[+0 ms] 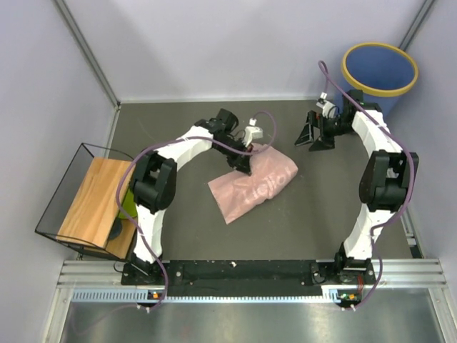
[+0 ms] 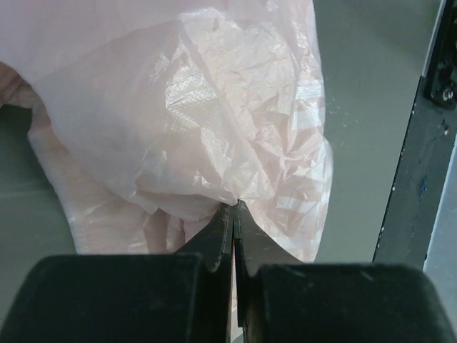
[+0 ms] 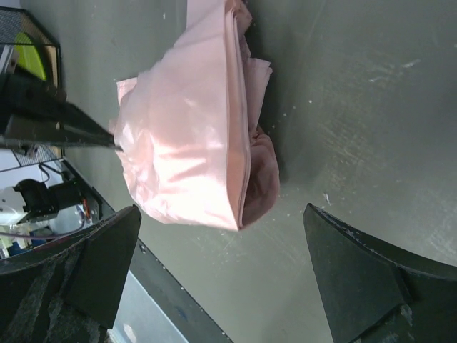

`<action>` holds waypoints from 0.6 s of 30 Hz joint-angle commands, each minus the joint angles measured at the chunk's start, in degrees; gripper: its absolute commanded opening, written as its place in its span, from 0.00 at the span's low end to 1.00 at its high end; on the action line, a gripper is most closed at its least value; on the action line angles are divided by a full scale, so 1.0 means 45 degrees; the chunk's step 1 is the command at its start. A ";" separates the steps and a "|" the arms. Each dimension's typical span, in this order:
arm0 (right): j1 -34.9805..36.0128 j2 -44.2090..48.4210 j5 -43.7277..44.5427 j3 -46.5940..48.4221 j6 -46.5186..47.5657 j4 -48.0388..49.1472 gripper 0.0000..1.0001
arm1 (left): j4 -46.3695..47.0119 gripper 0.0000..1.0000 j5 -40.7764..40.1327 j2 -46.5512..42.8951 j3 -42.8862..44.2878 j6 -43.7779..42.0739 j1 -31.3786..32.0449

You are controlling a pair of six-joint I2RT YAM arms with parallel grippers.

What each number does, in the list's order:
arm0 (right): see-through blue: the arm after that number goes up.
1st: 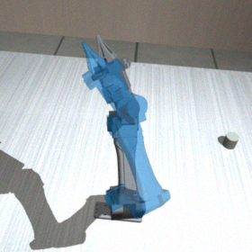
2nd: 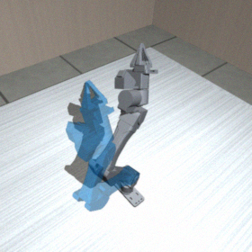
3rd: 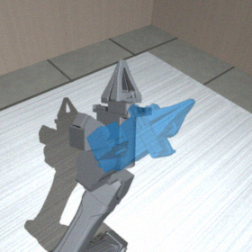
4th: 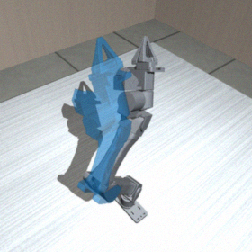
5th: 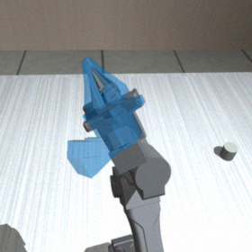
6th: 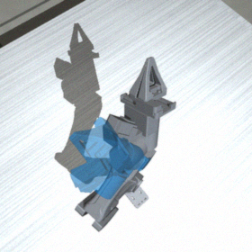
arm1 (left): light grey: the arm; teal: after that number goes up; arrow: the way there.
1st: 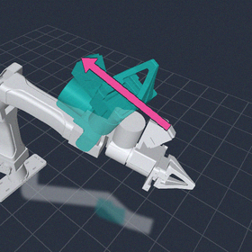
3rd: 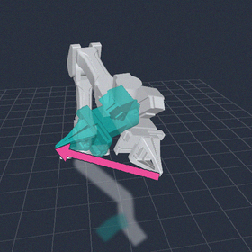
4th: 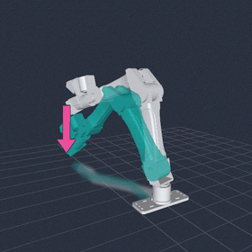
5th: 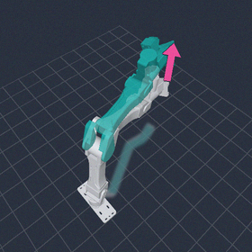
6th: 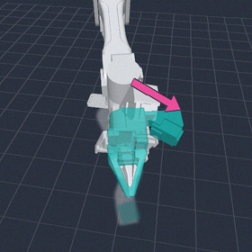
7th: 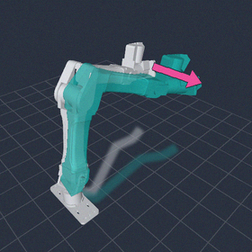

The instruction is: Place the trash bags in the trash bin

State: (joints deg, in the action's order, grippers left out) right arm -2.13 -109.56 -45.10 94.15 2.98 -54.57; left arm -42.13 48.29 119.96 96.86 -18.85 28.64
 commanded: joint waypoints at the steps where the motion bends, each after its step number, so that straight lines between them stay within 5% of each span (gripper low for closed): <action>1: -0.0229 0.0733 -0.0115 0.0328 0.0469 -0.0704 0.99 | -0.0521 0.00 -0.1178 -0.1949 -0.0214 -0.1181 0.1678; 7: -0.0308 0.0967 0.0393 0.0094 0.1483 -0.1681 0.99 | -0.0208 0.00 -0.6253 -0.3571 -0.2010 -0.1922 0.5817; 9: -0.0308 0.0987 0.0529 0.0055 0.2128 -0.2208 0.99 | -0.0752 0.16 -0.7696 -0.3728 -0.2517 -0.2352 0.7438; 12: -0.0327 0.0967 0.0706 -0.0062 0.2948 -0.2774 0.99 | -0.2100 0.48 -0.7027 -0.3981 -0.2793 -0.2841 0.8556; 15: -0.0327 0.1045 0.0590 -0.0179 0.3788 -0.3340 0.99 | -0.2765 0.66 -0.4766 -0.5209 -0.2930 -0.3096 0.8012; 18: -0.0211 0.1104 -0.0149 -0.0375 0.5056 -0.4334 0.96 | -0.2321 0.68 -0.2809 -0.6713 -0.2989 -0.2668 0.5985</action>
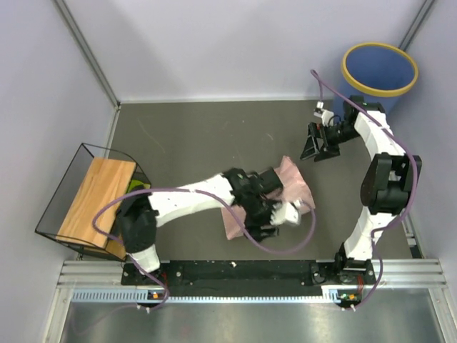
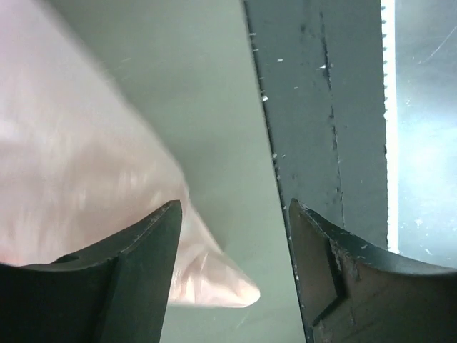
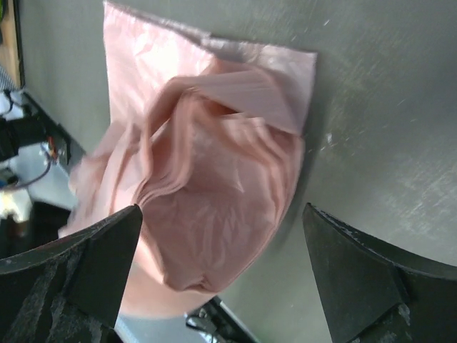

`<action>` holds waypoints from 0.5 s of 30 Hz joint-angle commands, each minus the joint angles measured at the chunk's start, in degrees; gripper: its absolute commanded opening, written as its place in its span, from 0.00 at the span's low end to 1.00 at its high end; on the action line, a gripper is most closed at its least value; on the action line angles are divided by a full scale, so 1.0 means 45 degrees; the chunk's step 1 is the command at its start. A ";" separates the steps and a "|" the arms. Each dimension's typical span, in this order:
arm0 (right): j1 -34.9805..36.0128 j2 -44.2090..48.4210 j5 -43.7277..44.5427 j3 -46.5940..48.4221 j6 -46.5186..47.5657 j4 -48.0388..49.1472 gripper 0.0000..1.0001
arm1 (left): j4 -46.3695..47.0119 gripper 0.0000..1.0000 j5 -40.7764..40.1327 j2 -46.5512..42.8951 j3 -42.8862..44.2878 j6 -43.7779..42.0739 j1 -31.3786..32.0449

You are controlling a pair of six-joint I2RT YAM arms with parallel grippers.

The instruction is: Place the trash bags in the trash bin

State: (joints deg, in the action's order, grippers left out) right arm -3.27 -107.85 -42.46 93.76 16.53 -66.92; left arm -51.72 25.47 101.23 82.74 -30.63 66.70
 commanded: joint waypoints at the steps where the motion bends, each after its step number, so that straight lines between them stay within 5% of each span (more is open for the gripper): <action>1: 0.0139 0.0744 -0.0780 -0.0365 0.2416 -0.1865 0.95 | 0.0143 0.69 0.3332 -0.2806 0.0149 0.0280 -0.3174; 8: 0.2111 0.1642 -0.1131 -0.1866 0.7333 -0.4444 0.86 | 0.3094 0.71 0.2683 -0.2151 0.0050 0.2913 -0.8544; 15: 0.3186 0.2658 -0.0664 -0.2359 0.9313 -0.4994 0.87 | 0.1124 0.70 0.4512 0.1994 0.2394 0.3857 -0.9587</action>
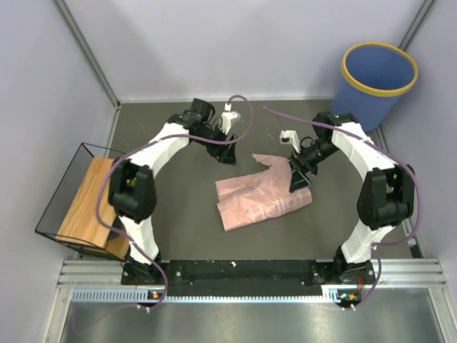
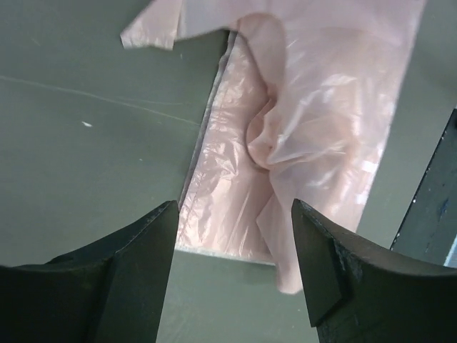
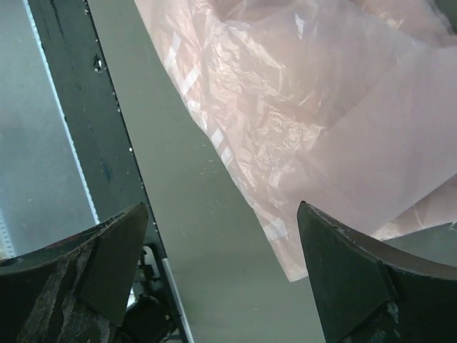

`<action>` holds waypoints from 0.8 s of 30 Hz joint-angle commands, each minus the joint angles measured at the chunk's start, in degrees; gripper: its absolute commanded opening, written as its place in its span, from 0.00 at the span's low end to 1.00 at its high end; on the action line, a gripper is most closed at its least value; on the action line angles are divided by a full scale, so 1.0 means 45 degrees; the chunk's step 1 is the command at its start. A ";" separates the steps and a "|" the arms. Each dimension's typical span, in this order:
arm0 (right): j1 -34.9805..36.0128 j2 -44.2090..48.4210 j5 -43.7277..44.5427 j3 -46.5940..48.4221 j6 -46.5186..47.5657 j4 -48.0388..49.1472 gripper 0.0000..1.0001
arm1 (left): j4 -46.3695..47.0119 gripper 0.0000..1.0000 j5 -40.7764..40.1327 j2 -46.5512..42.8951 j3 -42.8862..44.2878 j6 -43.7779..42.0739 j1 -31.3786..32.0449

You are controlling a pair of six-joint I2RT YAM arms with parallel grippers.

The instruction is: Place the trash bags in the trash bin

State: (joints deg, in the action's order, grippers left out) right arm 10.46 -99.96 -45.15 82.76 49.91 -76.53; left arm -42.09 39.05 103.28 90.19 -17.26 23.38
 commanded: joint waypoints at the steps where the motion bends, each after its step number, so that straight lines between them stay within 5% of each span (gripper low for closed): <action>1: 0.0117 0.0925 -0.0007 0.0182 0.1317 -0.2624 0.88 | -0.0961 0.70 0.1963 0.1675 0.0468 0.0905 0.0059; 5: -0.0603 0.0497 -0.0997 0.1858 -0.0032 -0.1687 0.93 | 0.0732 0.81 0.3490 0.0917 -0.1172 0.0749 0.0429; 6: -0.0837 0.0263 -0.1177 0.2307 -0.0365 -0.1665 0.94 | 0.1164 0.97 0.3143 0.0760 -0.1446 0.0826 0.0604; 10: -0.1813 -0.1454 -0.1237 0.4475 -0.2705 -0.1568 0.99 | 0.0586 0.98 0.3159 0.1594 -0.0459 0.0224 0.2105; 14: -0.2070 -0.2181 -0.0482 0.4384 -0.4037 -0.0790 0.99 | 0.0426 0.96 0.1366 0.2652 0.0210 -0.0110 0.3514; 15: -0.2051 -0.2123 -0.0069 0.4150 -0.4485 -0.0264 0.99 | 0.0446 0.91 0.0975 0.2827 0.0346 -0.0111 0.3729; 17: -0.2070 -0.2141 0.0614 0.3641 -0.5015 0.0501 0.98 | 0.0522 0.66 0.0155 0.2908 0.0408 -0.0365 0.4257; 19: -0.2070 -0.2336 0.0949 0.3310 -0.5367 0.0833 0.87 | 0.1862 0.44 -0.1867 0.1822 -0.0737 -0.0422 0.4879; 20: -0.2051 -0.2414 0.1124 0.3250 -0.5427 0.0874 0.85 | 0.2355 0.20 -0.2750 0.1311 -0.1229 -0.0558 0.5115; 21: -0.2089 -0.2608 0.1242 0.3191 -0.5504 0.0952 0.83 | 0.2689 0.07 -0.3668 0.0397 -0.1640 -0.0753 0.5717; 24: -0.2070 -0.2883 0.1127 0.3132 -0.5505 0.1186 0.82 | 0.3803 0.00 -0.6969 -0.0878 -0.3417 -0.2138 0.7491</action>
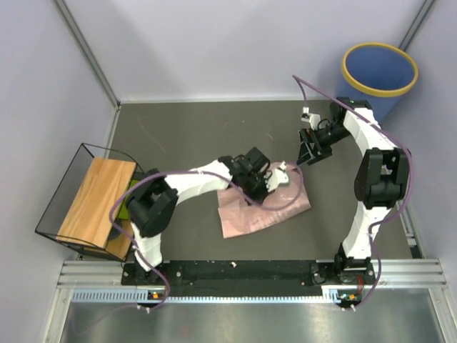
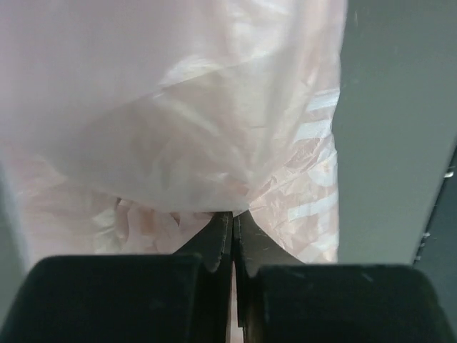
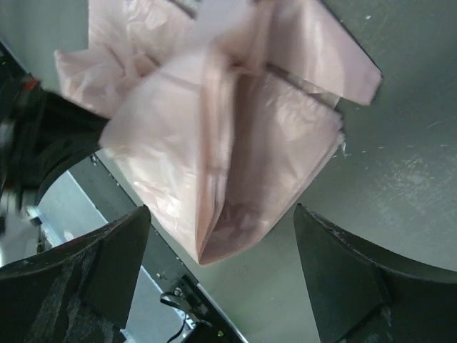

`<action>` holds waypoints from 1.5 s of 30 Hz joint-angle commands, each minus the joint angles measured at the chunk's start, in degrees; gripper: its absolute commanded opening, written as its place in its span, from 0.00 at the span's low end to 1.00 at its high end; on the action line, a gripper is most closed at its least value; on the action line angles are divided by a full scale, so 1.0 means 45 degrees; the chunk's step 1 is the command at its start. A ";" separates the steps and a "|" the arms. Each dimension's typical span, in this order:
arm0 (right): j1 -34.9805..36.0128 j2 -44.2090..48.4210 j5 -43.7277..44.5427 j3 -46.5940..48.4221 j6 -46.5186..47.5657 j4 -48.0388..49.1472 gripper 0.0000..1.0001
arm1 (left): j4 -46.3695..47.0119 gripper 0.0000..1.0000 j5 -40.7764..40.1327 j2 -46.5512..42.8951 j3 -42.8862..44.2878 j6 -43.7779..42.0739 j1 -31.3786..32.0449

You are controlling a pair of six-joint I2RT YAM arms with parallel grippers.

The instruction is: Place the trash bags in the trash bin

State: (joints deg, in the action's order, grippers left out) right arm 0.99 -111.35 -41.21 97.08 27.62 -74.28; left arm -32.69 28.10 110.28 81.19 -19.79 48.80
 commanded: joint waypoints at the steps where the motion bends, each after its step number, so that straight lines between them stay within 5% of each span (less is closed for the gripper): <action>1: 0.0072 -0.0508 0.0213 -0.0069 -0.0570 0.0764 0.85 | 0.1968 0.00 -0.5337 -0.2920 -0.2213 -0.2313 0.2335; 6: 0.0559 -0.0958 0.0758 0.0204 -0.0590 0.1291 0.94 | 0.3549 0.00 -0.9687 -0.2615 -0.4269 -0.4330 0.5535; 13: 0.1945 -0.1330 0.0994 0.0633 0.0187 0.1585 0.94 | 0.5271 0.00 -1.2862 -0.1089 -0.5013 -0.5542 0.7202; 23: 0.4873 -0.1837 0.2730 0.0537 0.2436 0.2502 0.99 | 0.6581 0.00 -1.3548 -0.0796 -0.6499 -0.5642 0.8629; 29: 0.6262 -0.0959 0.5308 -0.2507 0.2515 0.5545 0.97 | 0.6483 0.00 -1.3451 -0.0795 -0.6459 -0.5172 0.8804; 35: 0.7628 -0.0549 0.6266 -0.4382 0.2769 0.6212 0.88 | 0.6326 0.00 -1.3509 -0.0562 -0.6226 -0.4997 0.9020; 38: 0.8274 -0.0198 0.7028 -0.5769 0.2711 0.7383 0.77 | 0.6326 0.00 -1.3588 -0.0405 -0.6186 -0.4860 0.9020; 40: 0.8373 -0.0255 0.7127 -0.6357 0.2497 0.7815 0.51 | 0.6307 0.00 -1.3568 -0.0424 -0.6264 -0.4762 0.9020; 41: 0.8373 -0.0449 0.7204 -0.6377 0.2361 0.7854 0.23 | 0.6287 0.00 -1.3607 -0.0424 -0.6284 -0.4704 0.9020; 42: 0.8334 -0.0509 0.7224 -0.6339 0.2185 0.7835 0.07 | 0.6287 0.00 -1.3607 -0.0424 -0.6323 -0.4665 0.9020; 45: 0.7964 -0.0316 0.7049 -0.5815 0.1601 0.7874 0.00 | 0.6326 0.00 -1.3685 -0.0502 -0.6478 -0.4626 0.9000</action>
State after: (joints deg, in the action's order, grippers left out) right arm 37.87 -108.60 -8.78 72.75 38.44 -40.12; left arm -3.38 -35.73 106.78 53.12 -43.09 88.71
